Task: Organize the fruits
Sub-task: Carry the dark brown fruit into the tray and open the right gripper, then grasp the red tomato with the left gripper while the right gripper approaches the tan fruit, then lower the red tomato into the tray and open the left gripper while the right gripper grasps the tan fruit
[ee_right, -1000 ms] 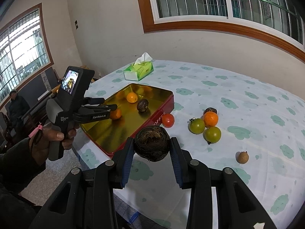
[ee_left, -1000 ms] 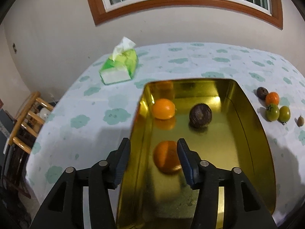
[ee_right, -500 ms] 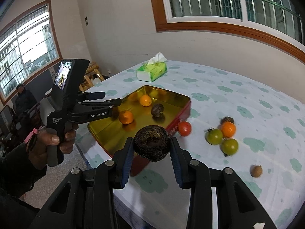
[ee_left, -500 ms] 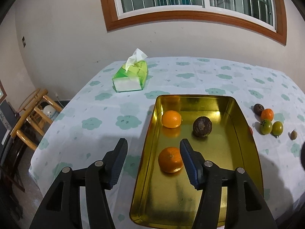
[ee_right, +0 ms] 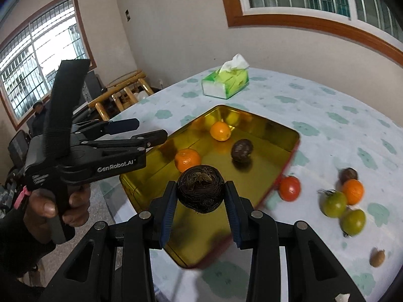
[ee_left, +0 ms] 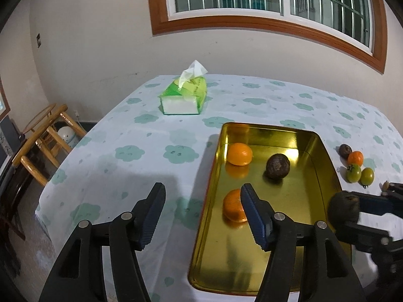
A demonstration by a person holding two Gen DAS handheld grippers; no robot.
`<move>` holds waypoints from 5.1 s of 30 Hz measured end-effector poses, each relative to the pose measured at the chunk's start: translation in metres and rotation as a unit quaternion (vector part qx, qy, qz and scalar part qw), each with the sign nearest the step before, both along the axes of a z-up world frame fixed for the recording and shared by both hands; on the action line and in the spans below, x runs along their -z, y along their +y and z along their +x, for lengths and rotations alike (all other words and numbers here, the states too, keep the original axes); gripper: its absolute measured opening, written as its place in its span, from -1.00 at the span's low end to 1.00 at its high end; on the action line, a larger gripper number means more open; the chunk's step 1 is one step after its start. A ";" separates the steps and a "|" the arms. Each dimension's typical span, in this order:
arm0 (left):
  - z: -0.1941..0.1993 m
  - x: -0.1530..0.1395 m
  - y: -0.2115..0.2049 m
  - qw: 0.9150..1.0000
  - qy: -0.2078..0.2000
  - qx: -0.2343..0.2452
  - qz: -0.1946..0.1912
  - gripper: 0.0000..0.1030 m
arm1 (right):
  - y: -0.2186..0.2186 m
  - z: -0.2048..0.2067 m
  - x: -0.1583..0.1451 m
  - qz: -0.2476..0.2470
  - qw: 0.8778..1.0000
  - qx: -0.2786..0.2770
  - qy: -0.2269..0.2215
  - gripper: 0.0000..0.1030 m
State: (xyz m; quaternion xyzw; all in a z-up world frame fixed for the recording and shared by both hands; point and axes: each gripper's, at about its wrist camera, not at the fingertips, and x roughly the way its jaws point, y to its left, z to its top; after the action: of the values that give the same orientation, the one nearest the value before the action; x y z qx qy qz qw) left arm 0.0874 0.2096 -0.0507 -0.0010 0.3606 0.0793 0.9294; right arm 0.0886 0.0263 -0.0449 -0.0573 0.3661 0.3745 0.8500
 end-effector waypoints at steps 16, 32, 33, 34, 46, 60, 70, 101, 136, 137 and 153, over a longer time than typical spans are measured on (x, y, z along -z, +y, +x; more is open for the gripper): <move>-0.005 0.006 0.023 1.000 -0.006 -0.016 -0.010 0.22 | 0.042 0.038 0.028 -0.032 0.999 0.000 0.037 -0.32; -0.009 0.009 0.023 1.000 -0.004 -0.019 -0.004 0.38 | 0.057 0.080 0.015 0.008 0.997 0.037 0.065 -0.24; -0.009 0.009 0.023 1.000 -0.004 -0.019 -0.004 0.39 | 0.055 0.080 0.011 0.022 0.997 0.040 0.062 -0.21; -0.009 0.009 0.022 1.000 -0.004 -0.018 -0.002 0.40 | 0.051 0.079 0.006 0.038 0.997 0.042 0.056 -0.17; -0.025 -0.016 -0.032 0.992 -0.030 0.121 0.036 0.41 | -0.111 0.016 0.011 -0.018 0.983 0.179 -0.041 -0.15; 0.054 -0.028 -0.207 0.828 0.095 0.524 0.174 0.40 | -0.284 0.011 0.059 -0.032 0.939 0.342 0.010 -0.15; 0.103 0.032 -0.252 0.684 0.267 0.610 0.298 0.09 | -0.301 0.015 0.065 0.040 0.943 0.328 0.041 -0.15; 0.044 -0.023 -0.201 0.929 0.121 0.347 -0.046 -0.31 | -0.275 0.022 0.057 0.034 0.959 0.277 0.047 -0.02; -0.007 0.017 -0.063 0.987 0.070 0.116 -0.083 -0.31 | -0.231 0.055 0.067 -0.073 0.968 0.240 0.033 -0.57; -0.005 0.018 -0.064 0.987 0.069 0.116 -0.082 -0.31 | -0.231 0.055 0.067 -0.074 0.968 0.240 0.033 -0.57; 0.011 0.029 -0.082 0.990 0.062 0.116 -0.041 -0.28 | -0.231 0.055 0.066 -0.075 0.967 0.240 0.032 -0.57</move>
State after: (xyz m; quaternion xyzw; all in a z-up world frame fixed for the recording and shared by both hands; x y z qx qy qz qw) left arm 0.0986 0.1274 -0.0801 0.0076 0.4177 -0.0444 0.9075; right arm 0.1432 -0.2047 -0.1112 -0.0193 0.4234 0.1330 0.8959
